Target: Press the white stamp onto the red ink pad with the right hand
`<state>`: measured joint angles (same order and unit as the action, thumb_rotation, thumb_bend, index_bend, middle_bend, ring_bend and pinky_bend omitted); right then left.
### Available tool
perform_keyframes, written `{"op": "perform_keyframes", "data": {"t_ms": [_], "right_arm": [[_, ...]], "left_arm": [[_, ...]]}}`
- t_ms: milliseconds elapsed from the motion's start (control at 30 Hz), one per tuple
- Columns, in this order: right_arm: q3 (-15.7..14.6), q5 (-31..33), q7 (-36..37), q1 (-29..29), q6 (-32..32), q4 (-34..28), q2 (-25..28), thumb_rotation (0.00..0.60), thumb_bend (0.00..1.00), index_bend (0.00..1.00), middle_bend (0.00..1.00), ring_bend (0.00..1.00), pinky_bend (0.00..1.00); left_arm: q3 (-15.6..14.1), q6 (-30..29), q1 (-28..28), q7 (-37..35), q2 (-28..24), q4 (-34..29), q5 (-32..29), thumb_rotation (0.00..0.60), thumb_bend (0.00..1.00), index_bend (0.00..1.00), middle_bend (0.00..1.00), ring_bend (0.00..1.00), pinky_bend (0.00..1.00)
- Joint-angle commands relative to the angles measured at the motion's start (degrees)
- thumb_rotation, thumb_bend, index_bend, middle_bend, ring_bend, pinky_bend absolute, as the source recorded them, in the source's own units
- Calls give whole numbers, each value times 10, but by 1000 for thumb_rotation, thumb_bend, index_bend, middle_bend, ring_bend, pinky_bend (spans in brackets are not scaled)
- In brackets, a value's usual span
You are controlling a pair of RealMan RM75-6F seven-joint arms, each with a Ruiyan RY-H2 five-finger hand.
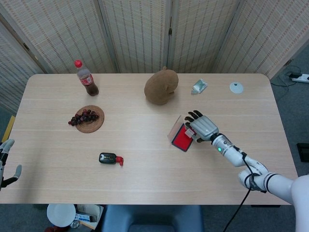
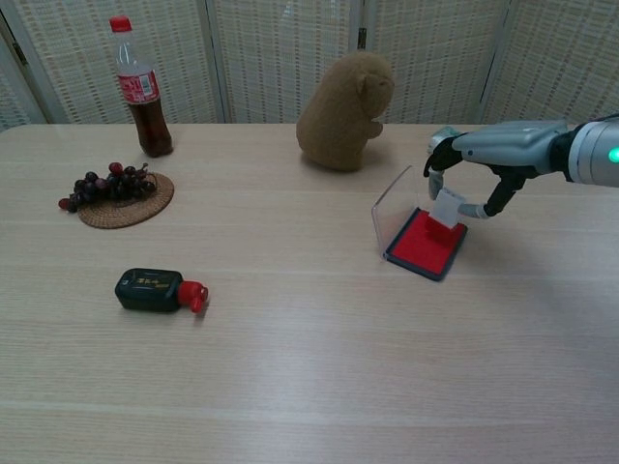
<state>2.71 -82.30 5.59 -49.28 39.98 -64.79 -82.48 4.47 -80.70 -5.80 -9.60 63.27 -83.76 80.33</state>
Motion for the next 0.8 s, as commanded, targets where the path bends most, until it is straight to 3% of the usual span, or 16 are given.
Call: {"op": "perform_keyframes", "data": {"t_ms": [33,467,800], "right_arm": [[1,0,-4,8,13,-21,20,600,431,696,160,15,0],[-36,-13,-11,69,66,-90,99,600,421,696,160,14,0],[-51,-19,-4,96,75,-77,95,600,414,696,160,14,0]], "left_arm": [[1,1,-1,4,2,1,-2,600,427,0,0,0,0],[3,5,-4,44,11,-7,-12,600,427,0,0,0,0],[1,3,-5,51,12,-10,-7,600,427,0,0,0,0]]}}
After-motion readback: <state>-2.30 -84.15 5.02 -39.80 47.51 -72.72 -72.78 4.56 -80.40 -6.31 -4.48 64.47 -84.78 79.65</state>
